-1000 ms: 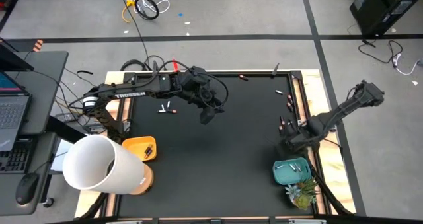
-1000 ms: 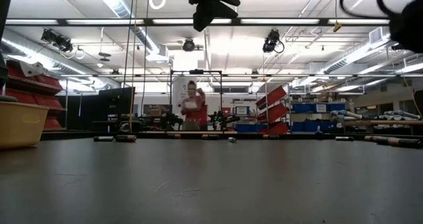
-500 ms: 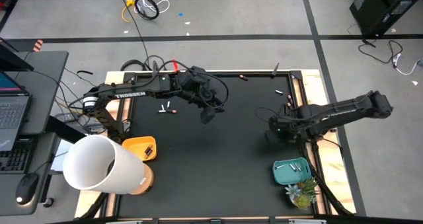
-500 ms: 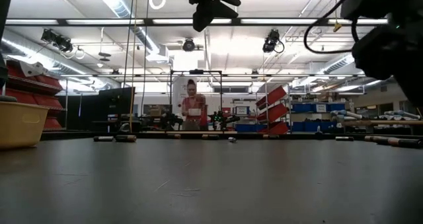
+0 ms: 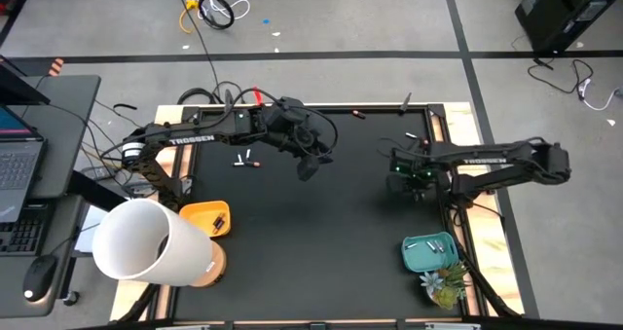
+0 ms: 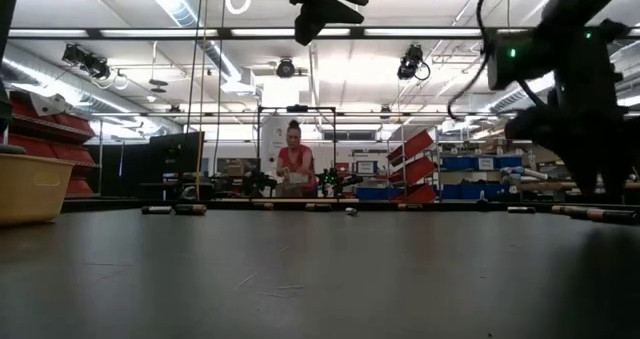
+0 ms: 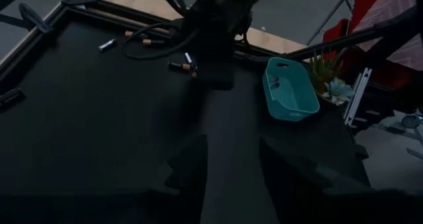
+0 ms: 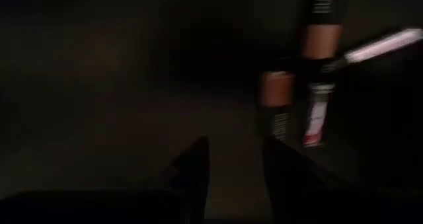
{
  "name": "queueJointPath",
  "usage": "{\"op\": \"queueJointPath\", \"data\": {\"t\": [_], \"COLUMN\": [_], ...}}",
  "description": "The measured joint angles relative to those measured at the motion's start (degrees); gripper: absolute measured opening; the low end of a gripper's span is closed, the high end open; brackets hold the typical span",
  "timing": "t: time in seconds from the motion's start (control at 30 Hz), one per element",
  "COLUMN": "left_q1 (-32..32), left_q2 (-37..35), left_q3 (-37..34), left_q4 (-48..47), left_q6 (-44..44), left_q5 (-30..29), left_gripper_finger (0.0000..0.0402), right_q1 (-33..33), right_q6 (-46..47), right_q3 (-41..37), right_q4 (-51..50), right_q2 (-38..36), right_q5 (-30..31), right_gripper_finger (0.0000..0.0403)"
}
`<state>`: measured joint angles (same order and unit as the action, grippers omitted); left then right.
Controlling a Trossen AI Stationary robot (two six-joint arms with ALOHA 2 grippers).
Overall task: Sort batteries
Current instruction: Put the black battery into the yellow bin
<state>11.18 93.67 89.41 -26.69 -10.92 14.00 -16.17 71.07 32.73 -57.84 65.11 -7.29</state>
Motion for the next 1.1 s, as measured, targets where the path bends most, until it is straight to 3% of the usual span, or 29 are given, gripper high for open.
{"op": "queueJointPath", "data": {"t": [0.17,0.5,0.83,0.97,1.1], "left_q1": [0.0,0.0,0.0,0.0,0.02], "left_q2": [0.0,0.0,0.0,0.0,0.0], "left_q3": [0.01,0.01,0.01,0.0,0.0], "left_q4": [-0.36,-1.08,-0.49,-0.57,-0.62], "left_q6": [-0.22,-1.13,-1.37,-1.8,-2.25], "left_q5": [-0.02,-0.02,-0.02,-0.04,-0.62], "left_gripper_finger": [0.0153,0.0153,0.0153,0.0152,0.0153], "right_q1": [-3.85,-5.59,-6.97,-6.97,-6.97], "right_q6": [-5.64,-9.89,-14.62,-17.31,-20.7], "right_q3": [-0.85,-1.15,-2.21,-1.7,-1.4], "right_q4": [0.53,0.24,5.14,5.15,4.41], "right_q2": [1.39,2.16,10.96,13.13,13.63], "right_q5": [-0.23,-0.26,0.11,0.17,1.09], "right_gripper_finger": [0.0128,0.0153,0.0149,0.0133,0.0087]}}
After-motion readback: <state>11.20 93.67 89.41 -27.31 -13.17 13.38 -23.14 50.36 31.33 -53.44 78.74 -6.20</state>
